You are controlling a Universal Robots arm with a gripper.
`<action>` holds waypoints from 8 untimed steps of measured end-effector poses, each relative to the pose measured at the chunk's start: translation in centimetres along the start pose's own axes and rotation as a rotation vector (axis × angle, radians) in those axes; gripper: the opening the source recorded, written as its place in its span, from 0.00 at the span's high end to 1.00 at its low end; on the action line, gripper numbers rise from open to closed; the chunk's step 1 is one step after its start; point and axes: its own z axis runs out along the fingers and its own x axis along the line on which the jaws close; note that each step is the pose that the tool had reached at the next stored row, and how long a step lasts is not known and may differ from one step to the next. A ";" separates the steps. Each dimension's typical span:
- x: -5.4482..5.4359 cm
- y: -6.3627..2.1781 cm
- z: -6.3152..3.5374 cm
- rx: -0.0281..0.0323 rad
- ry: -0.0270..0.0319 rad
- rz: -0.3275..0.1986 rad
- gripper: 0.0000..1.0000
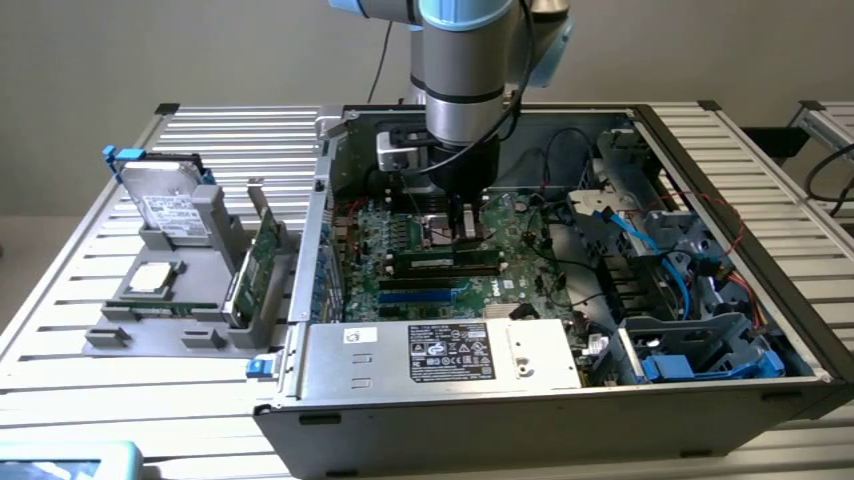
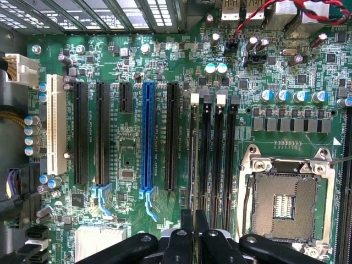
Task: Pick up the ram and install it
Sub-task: 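Insert the ram into the slot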
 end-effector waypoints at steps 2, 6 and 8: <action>0.0 0.03 0.00 0.0002 0.0001 0.000 0.87; 0.0 0.10 0.01 0.0005 0.0001 0.000 0.87; 0.0 0.11 0.01 0.0005 0.0002 0.000 0.87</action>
